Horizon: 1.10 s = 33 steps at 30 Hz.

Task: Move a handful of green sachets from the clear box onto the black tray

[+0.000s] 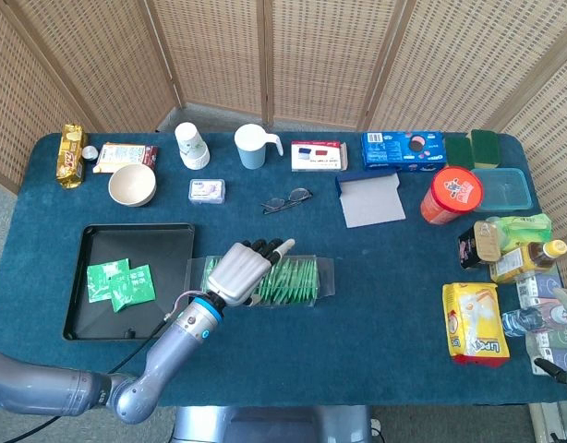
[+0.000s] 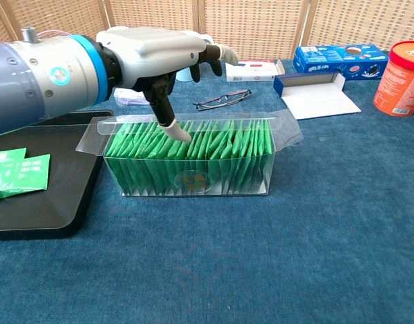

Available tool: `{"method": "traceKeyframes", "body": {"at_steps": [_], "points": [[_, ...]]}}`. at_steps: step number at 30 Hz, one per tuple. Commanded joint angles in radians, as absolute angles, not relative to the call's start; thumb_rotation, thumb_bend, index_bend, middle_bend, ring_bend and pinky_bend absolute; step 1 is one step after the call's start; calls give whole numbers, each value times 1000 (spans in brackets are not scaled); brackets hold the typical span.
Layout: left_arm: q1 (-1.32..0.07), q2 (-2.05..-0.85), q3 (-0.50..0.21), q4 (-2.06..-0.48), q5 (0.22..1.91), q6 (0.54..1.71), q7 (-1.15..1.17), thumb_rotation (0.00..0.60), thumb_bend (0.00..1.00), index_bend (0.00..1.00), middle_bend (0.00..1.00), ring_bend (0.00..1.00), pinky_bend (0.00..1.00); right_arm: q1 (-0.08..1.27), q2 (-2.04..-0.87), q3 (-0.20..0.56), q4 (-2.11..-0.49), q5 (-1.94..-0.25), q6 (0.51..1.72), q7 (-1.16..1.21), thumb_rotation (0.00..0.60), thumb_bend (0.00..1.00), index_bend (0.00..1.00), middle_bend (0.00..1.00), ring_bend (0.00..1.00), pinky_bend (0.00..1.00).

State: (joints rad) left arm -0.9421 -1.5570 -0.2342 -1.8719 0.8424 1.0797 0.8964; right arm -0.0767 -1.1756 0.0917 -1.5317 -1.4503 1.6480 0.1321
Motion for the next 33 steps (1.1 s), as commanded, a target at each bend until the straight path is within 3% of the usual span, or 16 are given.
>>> {"method": "traceKeyframes", "body": {"at_steps": [1,10,17,25,33], "points": [[-956,-1564,-249,-1856,825,1091,896,600,121,67,152,234,400,-80,-1176,93,-1528,-1449,1651,136,507,390,151,207,172,230],[-996,-1549,-306,-1792,758,1065,837,600,121,86,153,240,400,-86,-1186,95,-1520,-1445,1651,139,508,390,147,206,172,236],[-1040,-1501,-360,-1749,635,980,771,600,128,153,154,240,400,-88,-1187,99,-1525,-1451,1656,130,508,390,145,206,173,236],[-1095,-1447,-366,-1716,556,896,708,597,278,255,154,240,400,-89,-1189,99,-1531,-1448,1647,124,508,390,135,207,173,238],[-1121,-1423,-334,-1707,523,856,673,441,346,339,154,240,400,-89,-1190,100,-1531,-1447,1643,117,507,390,133,206,173,238]]}}
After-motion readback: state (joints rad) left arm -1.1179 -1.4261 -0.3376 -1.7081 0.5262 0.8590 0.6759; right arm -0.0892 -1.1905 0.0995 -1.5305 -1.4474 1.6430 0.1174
